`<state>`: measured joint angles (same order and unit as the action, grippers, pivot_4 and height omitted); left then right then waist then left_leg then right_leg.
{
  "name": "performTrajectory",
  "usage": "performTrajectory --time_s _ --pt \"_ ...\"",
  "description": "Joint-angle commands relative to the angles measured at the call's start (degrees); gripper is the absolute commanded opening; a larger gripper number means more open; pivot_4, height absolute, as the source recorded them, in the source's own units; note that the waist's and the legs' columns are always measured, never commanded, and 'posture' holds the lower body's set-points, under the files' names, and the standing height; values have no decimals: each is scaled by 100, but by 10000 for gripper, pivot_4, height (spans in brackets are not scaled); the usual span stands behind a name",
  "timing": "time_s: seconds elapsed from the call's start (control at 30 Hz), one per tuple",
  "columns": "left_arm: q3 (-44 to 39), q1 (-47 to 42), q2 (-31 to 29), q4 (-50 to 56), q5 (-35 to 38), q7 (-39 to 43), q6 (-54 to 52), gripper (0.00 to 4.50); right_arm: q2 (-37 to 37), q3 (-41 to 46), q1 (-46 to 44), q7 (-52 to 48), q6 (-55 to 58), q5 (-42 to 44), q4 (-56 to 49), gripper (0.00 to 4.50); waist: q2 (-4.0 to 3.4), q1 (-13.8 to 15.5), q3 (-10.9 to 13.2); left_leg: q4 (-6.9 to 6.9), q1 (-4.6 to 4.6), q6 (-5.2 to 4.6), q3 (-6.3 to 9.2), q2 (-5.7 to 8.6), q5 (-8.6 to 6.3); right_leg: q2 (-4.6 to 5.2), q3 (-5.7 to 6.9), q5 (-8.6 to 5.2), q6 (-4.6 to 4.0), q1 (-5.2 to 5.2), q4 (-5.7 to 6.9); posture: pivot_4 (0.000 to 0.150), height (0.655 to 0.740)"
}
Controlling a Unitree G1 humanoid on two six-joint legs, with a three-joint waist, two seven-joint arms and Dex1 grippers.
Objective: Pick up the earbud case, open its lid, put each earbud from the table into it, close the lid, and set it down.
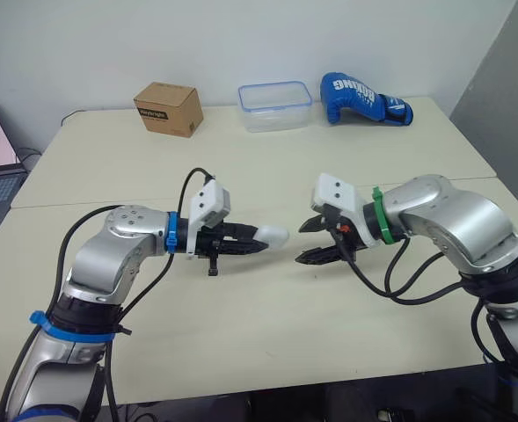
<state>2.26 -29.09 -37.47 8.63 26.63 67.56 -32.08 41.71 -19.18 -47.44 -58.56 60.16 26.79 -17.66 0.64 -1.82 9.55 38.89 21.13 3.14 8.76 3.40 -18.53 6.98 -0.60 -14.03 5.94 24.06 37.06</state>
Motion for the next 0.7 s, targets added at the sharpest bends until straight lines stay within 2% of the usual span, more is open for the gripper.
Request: performTrajectory --time_s 0.03,0.33,0.7 --pt "-433 150 146 30 228 -179 352 7224 -166 715 338 117 -215 333 -73 32844 0 4 0 0 0 0 0 0 0 1 0 0 0 0 -1 1500 7307" --pt "-657 756 611 -31 369 -320 1090 7224 -899 1504 991 879 -231 760 -298 32844 0 8 -1 -1 -4 0 -8 1 0 2 -8 1 -2 0 0 1500 7307" --pt "-492 669 1224 -352 418 -501 1513 7224 -1419 1490 1119 1431 -563 694 -384 32844 0 7 -2 0 -6 0 -10 1 0 1 -9 2 -3 0 2 1500 7307"
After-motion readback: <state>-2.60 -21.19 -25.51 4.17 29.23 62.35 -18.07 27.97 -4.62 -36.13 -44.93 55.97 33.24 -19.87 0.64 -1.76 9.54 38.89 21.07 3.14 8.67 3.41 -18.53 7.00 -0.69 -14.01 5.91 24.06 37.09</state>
